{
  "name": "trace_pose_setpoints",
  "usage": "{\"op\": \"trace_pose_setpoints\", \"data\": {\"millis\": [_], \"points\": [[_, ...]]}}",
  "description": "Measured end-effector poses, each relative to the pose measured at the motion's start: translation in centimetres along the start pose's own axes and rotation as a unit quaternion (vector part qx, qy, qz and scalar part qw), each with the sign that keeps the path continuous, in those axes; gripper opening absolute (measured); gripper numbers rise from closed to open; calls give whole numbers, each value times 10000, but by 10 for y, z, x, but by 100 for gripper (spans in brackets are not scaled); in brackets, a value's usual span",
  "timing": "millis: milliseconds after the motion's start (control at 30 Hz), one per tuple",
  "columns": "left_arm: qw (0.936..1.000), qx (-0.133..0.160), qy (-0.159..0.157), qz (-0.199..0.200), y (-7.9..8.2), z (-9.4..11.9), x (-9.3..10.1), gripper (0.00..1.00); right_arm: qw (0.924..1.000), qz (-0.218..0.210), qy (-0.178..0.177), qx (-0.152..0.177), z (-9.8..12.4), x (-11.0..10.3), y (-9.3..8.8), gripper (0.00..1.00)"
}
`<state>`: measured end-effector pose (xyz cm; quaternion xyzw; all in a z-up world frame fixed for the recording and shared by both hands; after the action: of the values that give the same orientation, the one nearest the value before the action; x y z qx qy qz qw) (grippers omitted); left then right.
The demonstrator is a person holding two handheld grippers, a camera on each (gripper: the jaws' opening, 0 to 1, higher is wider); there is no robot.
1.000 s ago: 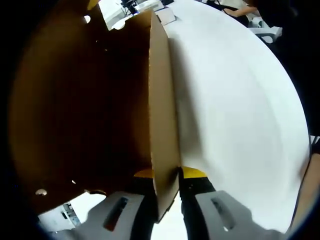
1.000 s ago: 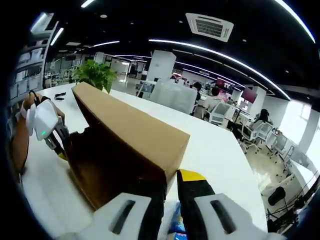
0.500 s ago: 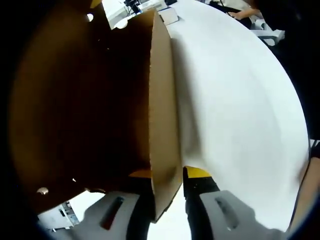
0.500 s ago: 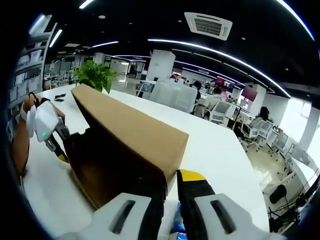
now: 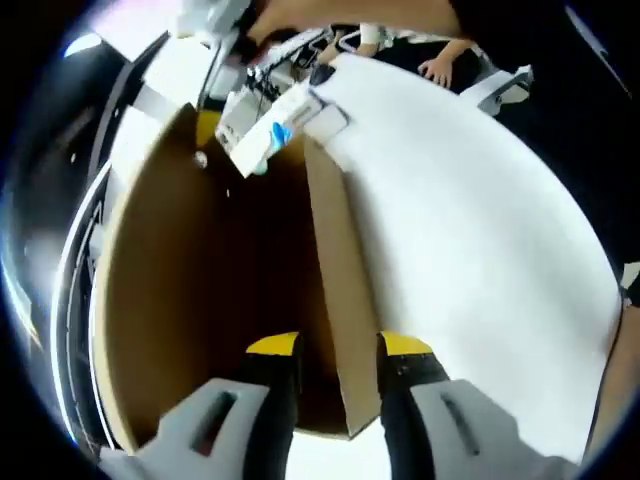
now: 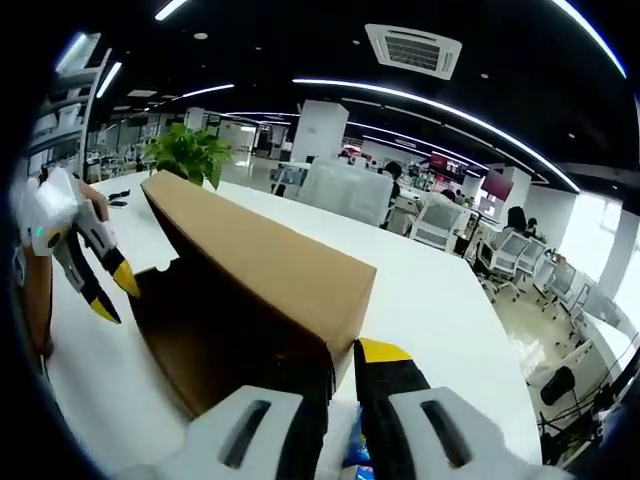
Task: Operate the shoe box by opening the lid, removing the specified soft item, and placing it in the target area until the item is outside and the box remains undamaged.
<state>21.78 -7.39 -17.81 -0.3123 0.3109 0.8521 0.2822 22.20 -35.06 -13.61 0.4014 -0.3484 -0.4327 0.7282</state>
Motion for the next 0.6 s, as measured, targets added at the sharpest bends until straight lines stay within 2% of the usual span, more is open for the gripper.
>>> {"op": "trace_pose_setpoints", "data": {"millis": [133,233,367,433,467,600], "points": [[9983,526,135,-231,19,11,-1,31,10000,-71,31,62,0,1,-1,7],[9958,843,257,-237,30,18,-4,31,9998,-111,-10,156,0,1,-3,7],[9964,652,216,-491,41,5,0,30,9993,-117,-115,338,-3,-2,-9,6],[9951,793,70,-587,50,-4,4,30,9993,-93,-120,349,-3,-2,-11,6],[9936,998,13,-525,56,-7,4,30,9992,-98,-109,364,-3,-1,-11,6],[9893,1362,107,-514,72,1,-2,33,9992,-67,-119,388,-1,-2,-11,6]]}}
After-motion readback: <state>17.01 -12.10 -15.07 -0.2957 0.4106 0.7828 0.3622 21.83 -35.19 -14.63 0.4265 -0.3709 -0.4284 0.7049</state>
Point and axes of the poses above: the point that each gripper's makers call its tool centre point, and the gripper's own axes: z roughly backward along the fingers, x roughly to its right, y roughly out of its top, the point moved 8 cm from there along z, roughly backward along the fingers, and after that the axes turned 13 degrees about y, right-handed, at the moved point
